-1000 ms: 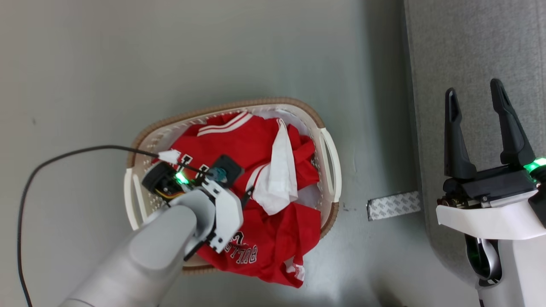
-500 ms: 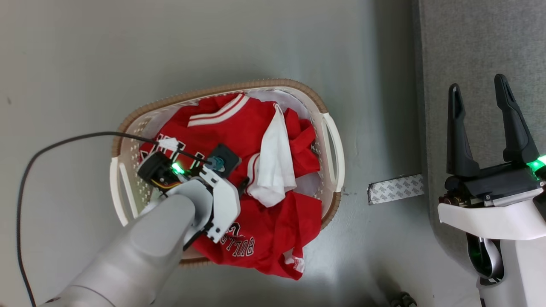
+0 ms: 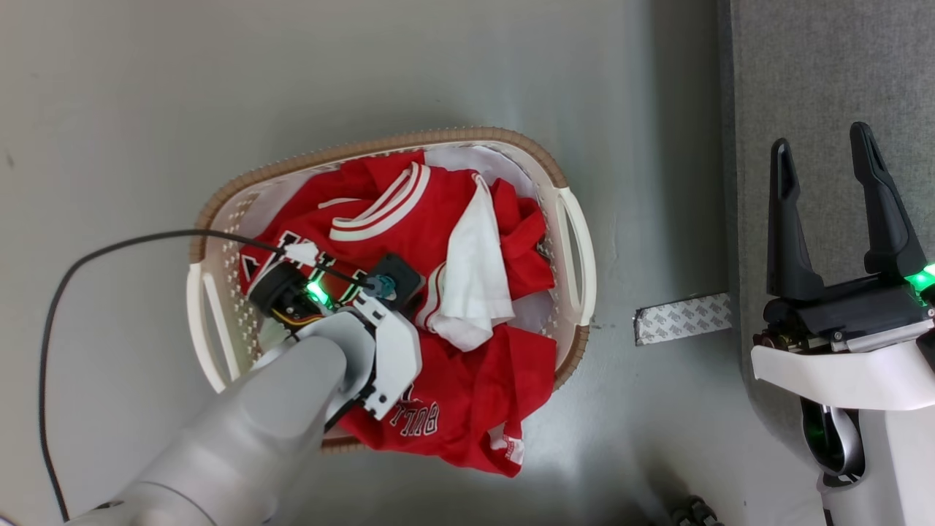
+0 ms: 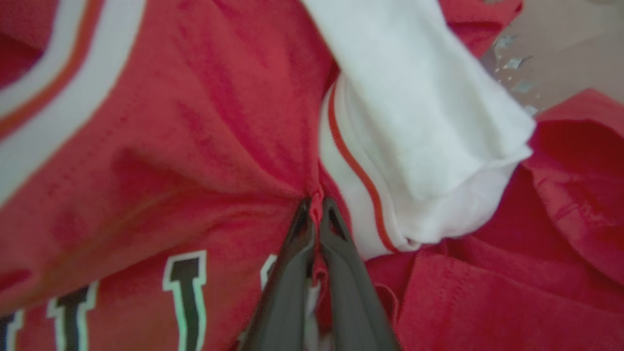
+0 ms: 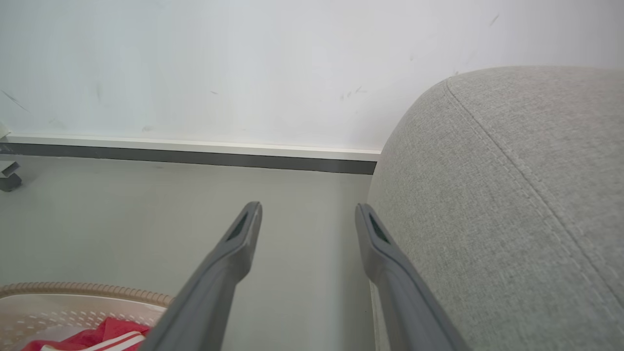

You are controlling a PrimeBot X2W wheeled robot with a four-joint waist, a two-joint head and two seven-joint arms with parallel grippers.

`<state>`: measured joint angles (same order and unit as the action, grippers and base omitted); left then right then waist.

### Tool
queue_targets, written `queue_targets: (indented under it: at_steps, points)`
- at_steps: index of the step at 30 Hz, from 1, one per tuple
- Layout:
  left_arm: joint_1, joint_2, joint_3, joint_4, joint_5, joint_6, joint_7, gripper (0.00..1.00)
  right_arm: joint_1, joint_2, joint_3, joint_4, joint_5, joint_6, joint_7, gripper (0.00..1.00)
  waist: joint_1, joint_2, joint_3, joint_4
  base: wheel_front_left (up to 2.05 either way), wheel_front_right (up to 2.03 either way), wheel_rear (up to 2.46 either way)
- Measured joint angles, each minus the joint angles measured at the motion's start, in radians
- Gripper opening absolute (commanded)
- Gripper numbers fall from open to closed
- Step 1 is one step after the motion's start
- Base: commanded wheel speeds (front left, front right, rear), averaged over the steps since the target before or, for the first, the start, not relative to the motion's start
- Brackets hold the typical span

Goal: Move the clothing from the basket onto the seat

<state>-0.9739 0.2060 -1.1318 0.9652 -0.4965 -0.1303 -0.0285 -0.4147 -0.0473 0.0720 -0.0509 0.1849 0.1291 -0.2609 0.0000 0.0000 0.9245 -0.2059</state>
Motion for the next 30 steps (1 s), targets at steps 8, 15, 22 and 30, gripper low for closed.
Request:
queue_targets:
  at_steps: [8,15,22,30]
  points:
    - [0.036,-0.026,0.037,0.016,-0.082,0.0,-0.124,0.0,0.015,0.0,-0.018,0.035,-0.012,0.0,0.0,1.0,0.0,0.0,-0.071,0.025,0.0,0.0,0.0]
    - [0.139,-0.03,0.086,-0.027,-0.156,0.001,-0.195,0.0,0.103,0.001,-0.062,0.095,-0.04,0.0,0.0,1.0,-0.0001,0.0,-0.226,0.072,0.0,0.0,0.0]
    - [0.243,-0.024,0.12,-0.119,-0.216,0.031,-0.209,0.0,0.213,0.001,-0.101,0.154,-0.053,0.0,0.0,1.0,-0.0001,0.0,-0.428,0.13,0.0,0.0,0.0]
    - [0.34,0.03,0.134,-0.307,-0.248,0.12,-0.17,0.0,0.334,0.001,-0.108,0.192,-0.046,0.0,0.0,1.0,-0.0003,0.0,-0.654,0.191,0.0,0.0,0.0]
